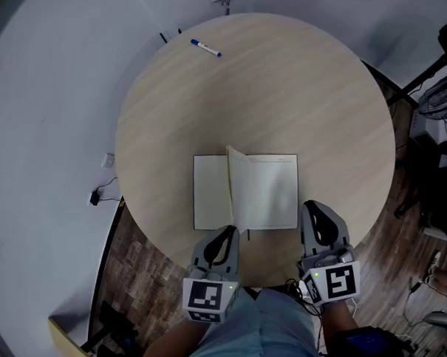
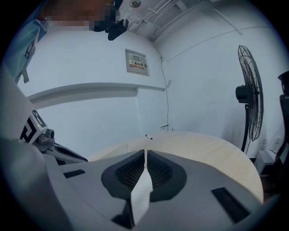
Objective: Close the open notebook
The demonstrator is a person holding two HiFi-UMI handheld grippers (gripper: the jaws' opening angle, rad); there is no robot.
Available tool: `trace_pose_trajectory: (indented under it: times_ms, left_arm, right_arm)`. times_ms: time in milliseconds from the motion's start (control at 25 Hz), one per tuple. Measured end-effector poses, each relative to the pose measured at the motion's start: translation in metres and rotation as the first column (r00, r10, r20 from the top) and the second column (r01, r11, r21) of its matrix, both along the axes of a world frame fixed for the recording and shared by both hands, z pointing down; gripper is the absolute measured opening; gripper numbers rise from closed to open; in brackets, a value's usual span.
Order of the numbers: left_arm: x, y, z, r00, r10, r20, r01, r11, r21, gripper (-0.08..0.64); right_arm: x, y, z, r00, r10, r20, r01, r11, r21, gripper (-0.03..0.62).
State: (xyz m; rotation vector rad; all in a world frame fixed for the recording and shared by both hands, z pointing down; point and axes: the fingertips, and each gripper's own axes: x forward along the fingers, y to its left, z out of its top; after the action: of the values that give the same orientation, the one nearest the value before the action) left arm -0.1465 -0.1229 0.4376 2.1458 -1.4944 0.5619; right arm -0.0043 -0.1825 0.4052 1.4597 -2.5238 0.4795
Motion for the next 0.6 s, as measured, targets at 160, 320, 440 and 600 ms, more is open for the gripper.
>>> trace_pose_trajectory:
  times_ms: [160, 320, 440, 600]
  left_arm:
    - [0.024, -0.004, -0.003, 0.999, 0.040, -0.017, -0.040, 0.999, 0.004, 0.034]
    - [0.044, -0.005, 0.002, 0.996, 0.088, -0.024, -0.088, 0.996, 0.000, 0.034]
    - [0.056, -0.005, 0.007, 0.991, 0.128, -0.027, -0.128, 0.992, 0.001, 0.034]
    - [0.075, -0.009, 0.012, 0.985, 0.164, -0.055, -0.164, 0.986, 0.006, 0.034]
  right_arm:
    - [0.021, 0.000, 0.003, 1.000, 0.024, -0.004, -0.024, 1.000, -0.001, 0.049]
    - [0.037, 0.003, 0.009, 0.999, 0.054, -0.005, -0.054, 0.999, -0.010, 0.049]
    - [0.045, 0.006, 0.012, 0.996, 0.085, 0.003, -0.085, 0.996, -0.009, 0.049]
    - [0.063, 0.017, 0.027, 0.993, 0.115, -0.010, -0.116, 0.992, -0.043, 0.049]
